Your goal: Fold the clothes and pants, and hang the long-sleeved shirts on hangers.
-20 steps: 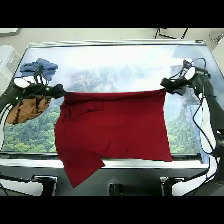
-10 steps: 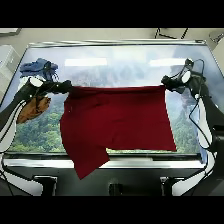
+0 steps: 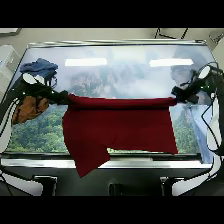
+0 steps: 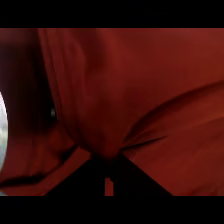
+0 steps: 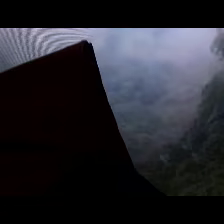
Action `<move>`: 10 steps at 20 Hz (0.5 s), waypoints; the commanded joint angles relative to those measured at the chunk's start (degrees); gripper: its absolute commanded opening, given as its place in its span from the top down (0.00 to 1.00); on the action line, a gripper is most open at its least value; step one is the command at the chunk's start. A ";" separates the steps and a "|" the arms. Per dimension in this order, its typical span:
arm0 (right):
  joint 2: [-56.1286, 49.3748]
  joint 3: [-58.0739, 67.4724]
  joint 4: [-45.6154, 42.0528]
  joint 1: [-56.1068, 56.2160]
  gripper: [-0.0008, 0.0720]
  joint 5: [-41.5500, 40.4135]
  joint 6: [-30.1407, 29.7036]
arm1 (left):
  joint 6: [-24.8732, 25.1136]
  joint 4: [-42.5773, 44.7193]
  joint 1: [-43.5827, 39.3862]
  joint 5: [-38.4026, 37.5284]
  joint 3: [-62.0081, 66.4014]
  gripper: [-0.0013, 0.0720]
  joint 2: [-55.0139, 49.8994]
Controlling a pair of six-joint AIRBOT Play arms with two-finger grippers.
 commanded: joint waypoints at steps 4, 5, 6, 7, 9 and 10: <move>-0.42 -6.14 -0.09 -0.37 0.94 8.15 -3.26 | -3.08 4.00 -2.21 -7.23 -3.58 0.95 -0.83; -0.22 -6.10 -0.35 -0.37 0.94 8.09 -3.54 | -3.08 4.00 -1.73 -7.72 -3.39 0.95 -0.50; -0.07 -6.01 -0.74 -0.37 0.94 8.09 -4.15 | -3.08 4.07 -1.07 -8.15 -3.08 0.95 -0.17; 0.04 -5.97 -1.31 -0.37 0.94 8.13 -4.31 | -3.13 4.07 -0.37 -8.28 -2.91 0.95 0.07; -0.02 -6.01 -1.25 -0.37 0.94 8.92 -4.26 | -3.76 4.02 0.46 -9.05 -3.04 0.95 -0.20; -0.02 -6.29 -1.03 -0.35 0.94 8.98 -4.24 | -3.74 4.13 0.44 -8.76 -3.52 0.95 -0.48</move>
